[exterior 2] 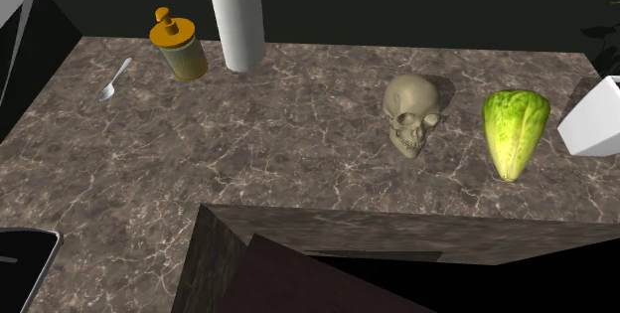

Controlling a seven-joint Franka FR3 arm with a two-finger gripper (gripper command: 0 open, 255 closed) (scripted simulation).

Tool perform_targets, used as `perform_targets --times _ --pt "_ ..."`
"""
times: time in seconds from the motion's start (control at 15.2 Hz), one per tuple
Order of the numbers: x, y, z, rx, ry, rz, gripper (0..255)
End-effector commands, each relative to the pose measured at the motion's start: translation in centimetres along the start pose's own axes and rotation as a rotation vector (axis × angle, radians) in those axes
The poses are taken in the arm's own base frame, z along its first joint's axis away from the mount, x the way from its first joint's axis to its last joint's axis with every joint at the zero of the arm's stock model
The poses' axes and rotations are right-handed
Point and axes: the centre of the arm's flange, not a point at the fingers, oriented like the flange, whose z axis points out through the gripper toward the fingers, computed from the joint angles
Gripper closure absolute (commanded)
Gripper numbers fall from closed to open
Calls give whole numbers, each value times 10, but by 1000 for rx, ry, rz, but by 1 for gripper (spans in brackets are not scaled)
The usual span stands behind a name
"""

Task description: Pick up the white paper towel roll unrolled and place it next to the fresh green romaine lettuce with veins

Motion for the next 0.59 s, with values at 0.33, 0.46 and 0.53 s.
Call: perform_targets --times 0.33,0.46,0.53 --pt "7 93 0 2 -1 -2 255" --pt "8 119 0 2 -1 -2 255" --pt "9 132 0 2 -1 -2 255"
